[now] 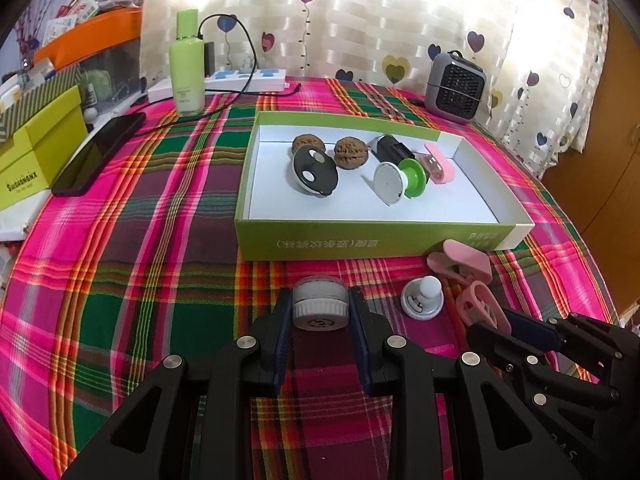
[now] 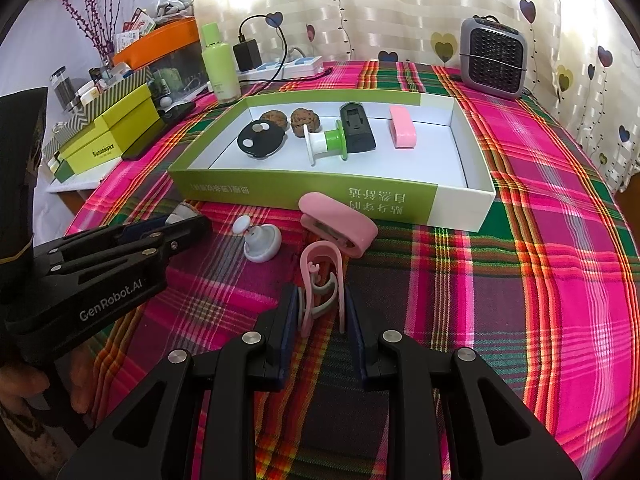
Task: Organize objects
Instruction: 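Lift and carry the pink clip and white container over the white box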
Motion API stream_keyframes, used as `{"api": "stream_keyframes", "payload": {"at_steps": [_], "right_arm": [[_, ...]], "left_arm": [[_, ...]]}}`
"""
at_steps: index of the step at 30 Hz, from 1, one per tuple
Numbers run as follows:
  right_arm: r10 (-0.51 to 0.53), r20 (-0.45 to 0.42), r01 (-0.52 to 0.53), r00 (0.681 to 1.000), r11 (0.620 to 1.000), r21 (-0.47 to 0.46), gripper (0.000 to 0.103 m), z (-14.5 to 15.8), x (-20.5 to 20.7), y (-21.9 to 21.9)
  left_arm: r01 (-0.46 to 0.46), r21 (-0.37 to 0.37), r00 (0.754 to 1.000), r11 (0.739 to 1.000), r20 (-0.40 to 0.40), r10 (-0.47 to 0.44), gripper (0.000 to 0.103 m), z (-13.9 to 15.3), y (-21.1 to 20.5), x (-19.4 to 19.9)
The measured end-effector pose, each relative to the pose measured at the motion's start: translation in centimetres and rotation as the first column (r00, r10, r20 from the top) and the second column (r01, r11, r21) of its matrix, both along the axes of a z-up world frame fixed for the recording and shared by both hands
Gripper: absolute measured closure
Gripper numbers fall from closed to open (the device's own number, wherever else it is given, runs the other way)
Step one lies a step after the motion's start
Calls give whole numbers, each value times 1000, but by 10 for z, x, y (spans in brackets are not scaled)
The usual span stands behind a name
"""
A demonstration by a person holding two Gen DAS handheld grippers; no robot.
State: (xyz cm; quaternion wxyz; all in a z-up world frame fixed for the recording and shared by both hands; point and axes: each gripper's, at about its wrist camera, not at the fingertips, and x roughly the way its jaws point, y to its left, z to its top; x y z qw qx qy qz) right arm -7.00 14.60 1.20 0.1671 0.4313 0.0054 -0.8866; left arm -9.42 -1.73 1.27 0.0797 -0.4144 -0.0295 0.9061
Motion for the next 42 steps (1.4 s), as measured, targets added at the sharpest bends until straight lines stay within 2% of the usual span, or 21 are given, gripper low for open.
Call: {"api": "stream_keyframes", "payload": {"at_steps": [28,42], "right_arm": [[11,-53,-14,999,999,-52,79,20,4,7],[-10,-87,6,996,999,-51,79,36,-12,15]], "left_arm": [[10,29,999,1000,-41,-9,78,22,1,9],[24,44,999,999,-48,-22,78,34,6,-9]]}}
